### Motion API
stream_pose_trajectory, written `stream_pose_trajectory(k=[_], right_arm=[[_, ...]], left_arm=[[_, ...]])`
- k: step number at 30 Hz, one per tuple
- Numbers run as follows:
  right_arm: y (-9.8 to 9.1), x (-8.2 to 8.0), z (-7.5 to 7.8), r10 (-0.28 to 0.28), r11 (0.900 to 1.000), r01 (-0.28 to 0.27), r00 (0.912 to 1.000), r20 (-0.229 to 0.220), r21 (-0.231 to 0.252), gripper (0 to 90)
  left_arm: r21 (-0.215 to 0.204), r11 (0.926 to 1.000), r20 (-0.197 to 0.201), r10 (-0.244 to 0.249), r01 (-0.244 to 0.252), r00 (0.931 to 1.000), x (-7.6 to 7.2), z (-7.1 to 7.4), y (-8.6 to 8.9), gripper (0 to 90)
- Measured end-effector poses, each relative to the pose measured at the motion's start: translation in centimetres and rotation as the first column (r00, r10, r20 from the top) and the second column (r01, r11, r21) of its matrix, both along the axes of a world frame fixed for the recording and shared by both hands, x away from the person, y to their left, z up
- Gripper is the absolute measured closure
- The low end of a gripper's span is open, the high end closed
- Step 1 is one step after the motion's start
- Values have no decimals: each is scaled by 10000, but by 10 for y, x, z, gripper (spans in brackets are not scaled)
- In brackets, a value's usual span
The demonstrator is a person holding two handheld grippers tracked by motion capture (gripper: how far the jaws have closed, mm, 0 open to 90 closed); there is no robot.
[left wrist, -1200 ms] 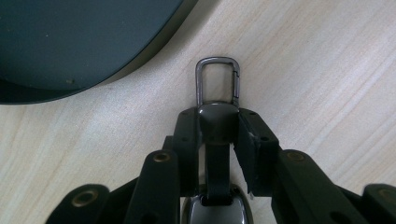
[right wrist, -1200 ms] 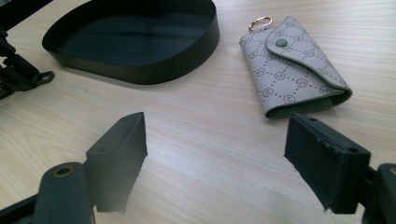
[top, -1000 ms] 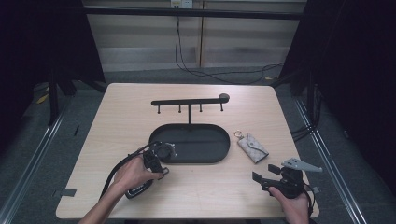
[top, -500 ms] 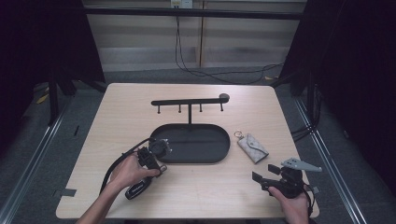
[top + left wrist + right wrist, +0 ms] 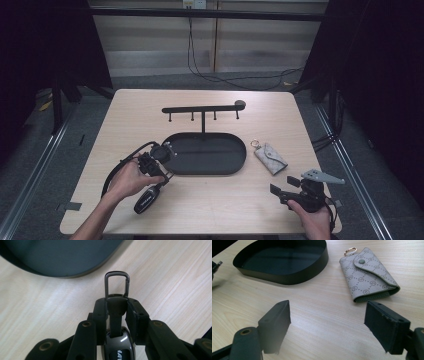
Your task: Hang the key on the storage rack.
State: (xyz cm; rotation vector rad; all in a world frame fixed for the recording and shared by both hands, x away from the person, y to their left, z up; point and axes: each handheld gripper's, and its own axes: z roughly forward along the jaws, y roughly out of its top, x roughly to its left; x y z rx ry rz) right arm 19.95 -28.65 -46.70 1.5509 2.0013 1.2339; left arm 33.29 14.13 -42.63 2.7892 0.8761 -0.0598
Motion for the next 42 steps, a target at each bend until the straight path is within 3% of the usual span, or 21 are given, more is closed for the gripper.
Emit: stream_pose_trajectory(k=[16, 20, 29, 42], right_arm=[[0, 0, 0, -67, 10000, 68, 10000, -32, 36, 205], [0, 0, 0, -77, 10000, 77, 10000, -39, 14, 205], [0, 1, 0, -100, 9999, 100, 9999, -68, 65, 203], [-1, 1, -1, -147, 9999, 149, 9998, -134, 86, 203]], left_arm=[[-775, 9956, 73, 535, -528, 9985, 5, 32, 24, 708], [-661, 9962, 107, 574, -566, 9983, 6, 35, 28, 708], [-1019, 9917, 286, 823, -790, 9962, 10, 55, 37, 708], [-739, 9943, 502, 808, -770, 9955, 12, 72, 40, 708]])
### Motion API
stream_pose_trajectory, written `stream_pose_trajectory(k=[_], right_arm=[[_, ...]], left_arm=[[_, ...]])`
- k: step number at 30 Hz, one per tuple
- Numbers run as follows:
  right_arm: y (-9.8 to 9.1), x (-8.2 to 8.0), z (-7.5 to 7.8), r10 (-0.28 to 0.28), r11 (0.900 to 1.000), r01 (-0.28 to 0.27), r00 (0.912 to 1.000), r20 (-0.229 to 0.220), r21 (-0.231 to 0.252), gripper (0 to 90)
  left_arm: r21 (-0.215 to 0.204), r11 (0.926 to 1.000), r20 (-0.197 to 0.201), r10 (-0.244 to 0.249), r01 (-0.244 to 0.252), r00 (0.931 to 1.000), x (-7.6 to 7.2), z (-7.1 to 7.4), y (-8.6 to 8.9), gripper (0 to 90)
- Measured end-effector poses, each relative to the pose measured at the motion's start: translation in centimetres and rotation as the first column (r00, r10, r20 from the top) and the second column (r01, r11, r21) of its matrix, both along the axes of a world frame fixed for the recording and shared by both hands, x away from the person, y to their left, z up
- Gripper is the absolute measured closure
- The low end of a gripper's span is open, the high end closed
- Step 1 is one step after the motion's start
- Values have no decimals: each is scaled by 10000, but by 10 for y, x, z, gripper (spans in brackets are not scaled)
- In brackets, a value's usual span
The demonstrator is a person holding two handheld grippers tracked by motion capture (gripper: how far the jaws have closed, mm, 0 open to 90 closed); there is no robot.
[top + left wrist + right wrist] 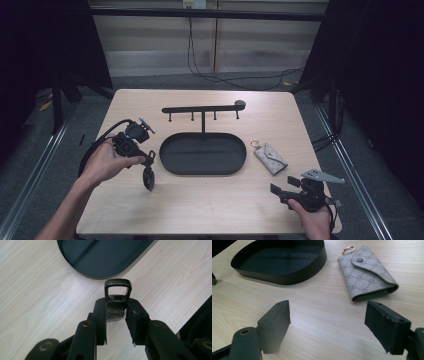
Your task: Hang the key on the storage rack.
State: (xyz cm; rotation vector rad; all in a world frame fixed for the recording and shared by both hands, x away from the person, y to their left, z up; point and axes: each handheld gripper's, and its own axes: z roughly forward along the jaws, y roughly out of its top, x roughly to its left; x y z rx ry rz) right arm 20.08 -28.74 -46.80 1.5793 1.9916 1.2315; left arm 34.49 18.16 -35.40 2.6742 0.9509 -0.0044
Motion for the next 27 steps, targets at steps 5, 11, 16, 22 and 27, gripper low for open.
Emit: stream_pose_trajectory(k=[5, 11, 16, 22, 27], right_arm=[[0, 1, 0, -2, 10000, 2, 10000, -29, 10, 203], [0, 0, -1, 9, 10000, -9, 10000, -30, -2, 203], [0, 1, -1, 20, 10000, -20, 10000, -34, -14, 203], [0, 1, -1, 15, 10000, -15, 10000, -37, -18, 203], [0, 0, 0, 5, 10000, -5, 10000, -16, -34, 203]], left_arm=[[376, 9992, 119, -120, 116, 9999, 0, 3, -4, 708], [748, 9967, 185, -318, 304, 9993, 1, 6, -9, 709], [707, 9973, 197, -216, 202, 9996, 2, 10, -9, 708], [689, 9974, 217, -218, 203, 9995, 4, 18, -10, 708], [675, 9975, 244, -230, 213, 9994, 5, 28, -9, 708]])
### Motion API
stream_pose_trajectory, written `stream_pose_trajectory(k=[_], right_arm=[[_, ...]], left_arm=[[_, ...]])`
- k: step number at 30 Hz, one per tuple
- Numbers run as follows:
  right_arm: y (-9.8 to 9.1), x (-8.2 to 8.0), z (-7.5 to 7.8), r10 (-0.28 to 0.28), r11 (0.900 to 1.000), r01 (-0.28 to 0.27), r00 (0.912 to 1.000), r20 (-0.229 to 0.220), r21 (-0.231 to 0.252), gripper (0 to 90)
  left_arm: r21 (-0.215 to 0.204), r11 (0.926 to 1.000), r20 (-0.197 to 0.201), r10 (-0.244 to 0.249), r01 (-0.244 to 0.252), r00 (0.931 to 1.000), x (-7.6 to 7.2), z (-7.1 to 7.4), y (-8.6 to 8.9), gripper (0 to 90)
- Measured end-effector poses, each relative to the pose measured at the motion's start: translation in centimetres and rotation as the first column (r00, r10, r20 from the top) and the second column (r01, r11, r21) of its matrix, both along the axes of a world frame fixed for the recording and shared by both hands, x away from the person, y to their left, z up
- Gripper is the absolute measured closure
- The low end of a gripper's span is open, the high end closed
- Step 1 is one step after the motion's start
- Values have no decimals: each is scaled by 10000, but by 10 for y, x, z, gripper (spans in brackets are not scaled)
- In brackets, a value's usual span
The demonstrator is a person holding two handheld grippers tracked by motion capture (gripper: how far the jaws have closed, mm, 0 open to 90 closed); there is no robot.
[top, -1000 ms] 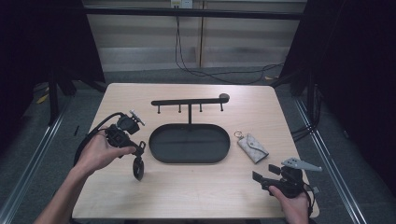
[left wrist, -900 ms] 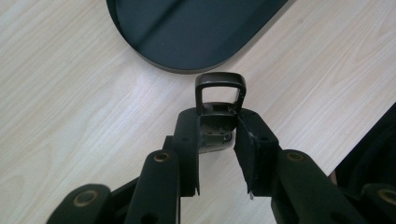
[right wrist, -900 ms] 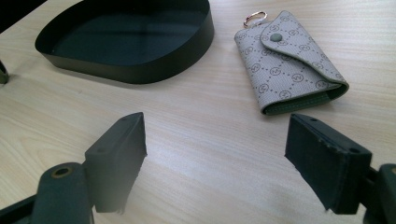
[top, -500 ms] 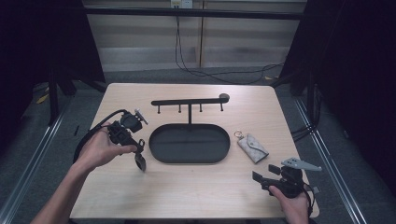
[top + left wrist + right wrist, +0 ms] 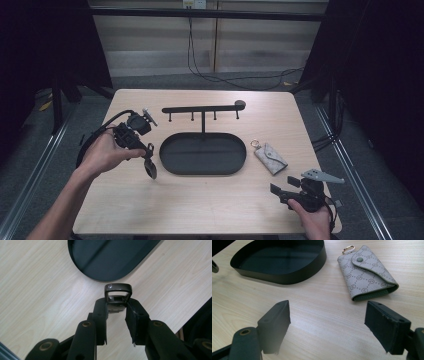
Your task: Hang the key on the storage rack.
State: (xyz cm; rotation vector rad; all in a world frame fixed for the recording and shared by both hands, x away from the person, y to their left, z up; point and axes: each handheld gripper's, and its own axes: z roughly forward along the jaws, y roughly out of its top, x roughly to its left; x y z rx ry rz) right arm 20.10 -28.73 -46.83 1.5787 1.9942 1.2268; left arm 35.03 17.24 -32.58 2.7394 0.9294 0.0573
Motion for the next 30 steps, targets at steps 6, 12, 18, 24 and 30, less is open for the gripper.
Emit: stream_pose_trajectory(k=[6, 12, 18, 24, 30], right_arm=[[0, 0, 0, 3, 10000, -3, 10000, 1, -5, 203], [0, 0, 0, 14, 10000, -14, 10000, -9, 27, 203], [0, 0, 0, -19, 10000, 19, 10000, 24, 48, 203], [0, -1, 0, -12, 10000, 12, 10000, 42, 89, 203], [0, 0, 0, 18, 10000, -18, 10000, 18, 79, 203]], left_arm=[[-145, 9999, 56, 88, -87, 9999, 5, 13, 1, 708], [-8, 9999, -120, 160, -161, 9998, 9, 13, -4, 708], [-16, 9996, -268, 273, -273, 9993, 18, 11, -8, 708], [93, 9991, -350, 409, -406, 9985, 26, 13, -16, 708], [24, 9995, -389, 314, -313, 9987, 33, 21, -23, 708]])
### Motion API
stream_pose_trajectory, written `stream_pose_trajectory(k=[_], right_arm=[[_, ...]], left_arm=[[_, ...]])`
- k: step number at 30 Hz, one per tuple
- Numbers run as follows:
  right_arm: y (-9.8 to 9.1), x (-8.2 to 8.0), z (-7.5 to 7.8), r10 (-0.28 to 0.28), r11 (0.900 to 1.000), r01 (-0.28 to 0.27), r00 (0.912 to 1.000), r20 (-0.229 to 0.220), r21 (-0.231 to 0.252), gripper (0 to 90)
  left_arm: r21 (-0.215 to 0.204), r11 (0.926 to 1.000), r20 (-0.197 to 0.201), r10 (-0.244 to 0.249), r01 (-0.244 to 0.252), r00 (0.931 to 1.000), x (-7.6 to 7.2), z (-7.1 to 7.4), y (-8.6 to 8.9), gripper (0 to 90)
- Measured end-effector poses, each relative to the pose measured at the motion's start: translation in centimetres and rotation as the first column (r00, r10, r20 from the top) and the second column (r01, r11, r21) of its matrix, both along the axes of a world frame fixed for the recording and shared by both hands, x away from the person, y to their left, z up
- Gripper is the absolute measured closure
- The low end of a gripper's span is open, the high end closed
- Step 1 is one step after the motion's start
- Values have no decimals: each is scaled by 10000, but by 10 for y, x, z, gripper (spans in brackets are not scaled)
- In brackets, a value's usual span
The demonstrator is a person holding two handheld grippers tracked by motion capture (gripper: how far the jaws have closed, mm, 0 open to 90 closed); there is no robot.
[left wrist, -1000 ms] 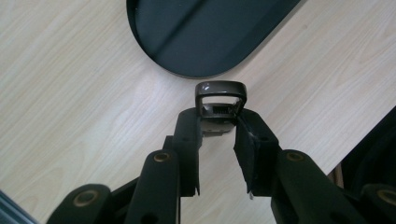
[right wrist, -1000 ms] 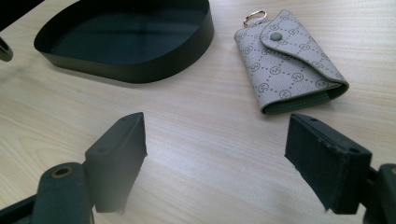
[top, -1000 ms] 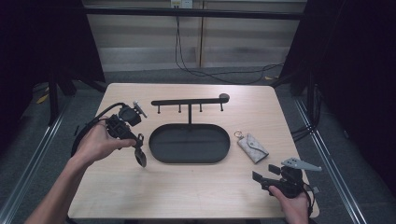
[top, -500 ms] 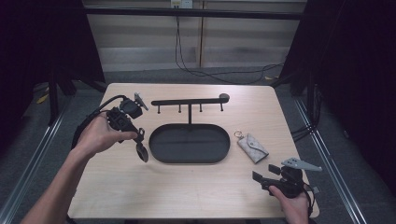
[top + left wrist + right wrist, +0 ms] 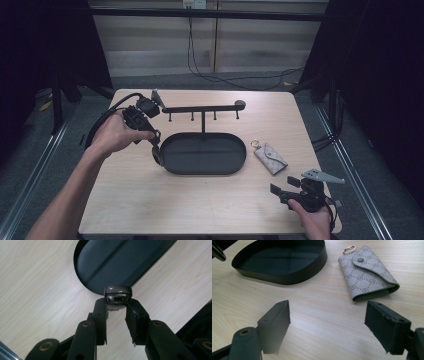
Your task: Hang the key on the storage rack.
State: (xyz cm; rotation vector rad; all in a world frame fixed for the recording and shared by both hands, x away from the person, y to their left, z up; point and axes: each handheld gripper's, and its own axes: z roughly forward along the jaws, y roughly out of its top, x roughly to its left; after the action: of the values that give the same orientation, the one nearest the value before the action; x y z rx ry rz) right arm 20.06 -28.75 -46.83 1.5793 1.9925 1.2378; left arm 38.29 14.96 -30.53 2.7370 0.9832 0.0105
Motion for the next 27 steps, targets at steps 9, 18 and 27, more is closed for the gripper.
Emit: stream_pose_trajectory(k=[9, 18, 27], right_arm=[[0, 0, 0, 68, 10000, -68, 10000, 2, 12, 203], [0, 0, 0, 148, 9999, -148, 9999, 7, 41, 202], [0, -1, 0, 200, 9998, -200, 9998, 6, 90, 203]], left_arm=[[42, 9999, 18, 134, -134, 9999, 15, 7, -14, 708], [-17, 9993, -76, 366, -366, 9993, 30, 5, -23, 708], [395, 9977, -21, 555, -554, 9985, 43, -2, -36, 708]])
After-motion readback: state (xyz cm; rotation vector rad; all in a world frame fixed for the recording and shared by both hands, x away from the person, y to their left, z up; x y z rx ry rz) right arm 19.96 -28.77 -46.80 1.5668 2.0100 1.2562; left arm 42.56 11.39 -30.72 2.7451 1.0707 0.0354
